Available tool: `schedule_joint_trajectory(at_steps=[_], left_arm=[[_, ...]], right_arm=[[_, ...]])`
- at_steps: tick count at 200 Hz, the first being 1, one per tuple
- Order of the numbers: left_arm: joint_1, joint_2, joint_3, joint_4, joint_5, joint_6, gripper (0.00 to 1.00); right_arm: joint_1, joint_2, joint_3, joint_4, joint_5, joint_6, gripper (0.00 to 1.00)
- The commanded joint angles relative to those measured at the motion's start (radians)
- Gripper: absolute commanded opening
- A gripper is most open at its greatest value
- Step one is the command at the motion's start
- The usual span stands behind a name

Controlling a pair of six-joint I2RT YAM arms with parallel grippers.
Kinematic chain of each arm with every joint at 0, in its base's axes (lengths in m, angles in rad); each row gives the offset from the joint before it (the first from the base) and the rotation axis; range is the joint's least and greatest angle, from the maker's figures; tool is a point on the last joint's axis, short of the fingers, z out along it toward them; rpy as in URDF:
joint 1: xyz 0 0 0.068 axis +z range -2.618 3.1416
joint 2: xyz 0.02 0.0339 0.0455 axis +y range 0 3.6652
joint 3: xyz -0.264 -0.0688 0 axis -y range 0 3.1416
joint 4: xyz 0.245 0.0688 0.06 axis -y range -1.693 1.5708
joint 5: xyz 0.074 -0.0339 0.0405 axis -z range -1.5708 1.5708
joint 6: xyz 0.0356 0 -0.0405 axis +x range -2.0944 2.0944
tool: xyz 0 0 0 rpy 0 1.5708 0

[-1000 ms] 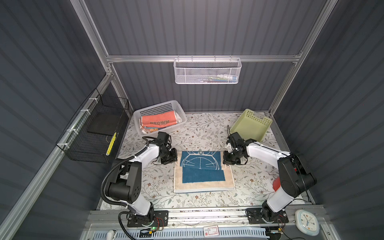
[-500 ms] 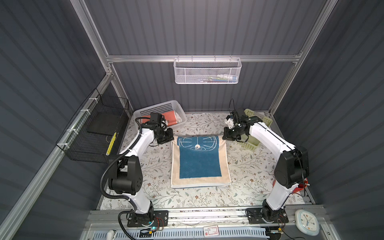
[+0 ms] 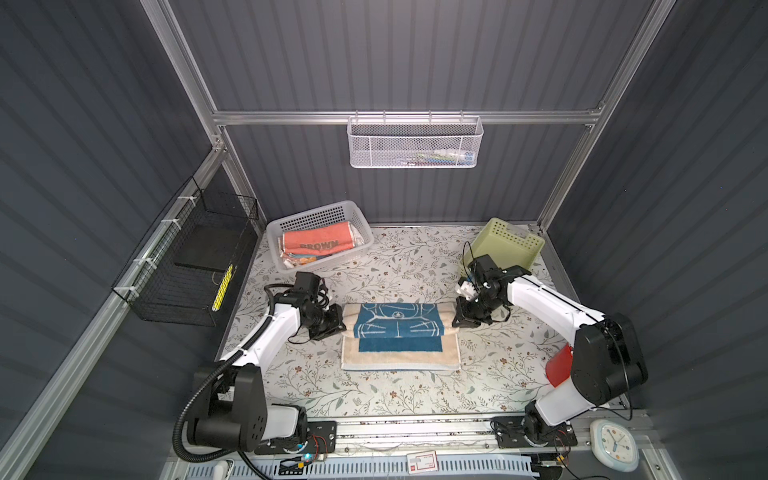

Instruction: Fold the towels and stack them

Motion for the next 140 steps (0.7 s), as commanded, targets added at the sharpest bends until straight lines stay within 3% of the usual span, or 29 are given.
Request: schedule_joint_trajectory(at_steps=[1,113,132,140], left_arm=[[0.005,-0.035,-0.081,0.025,0.046,-0.069,0.00],[0.003,-0.111,-0.129,-0.079,0.033,-0.132,0.03],[0.001,-0.161,-0.107,-0.143,-0.016,-0.140,0.10],[0.001,-0.180,-0.098,-0.164,-0.039,-0.144,0.19]], right_arm=[[0.008,-0.015,-0.088,0.068,-0.049,0.060,0.10],[0.035,-0.040,-0.134,0.027,0.013,0.047,0.15],[0.036,-0.078,-0.157,0.017,0.023,0.051,0.21],[0.036,-0.090,-0.159,0.006,0.026,0.052,0.26]])
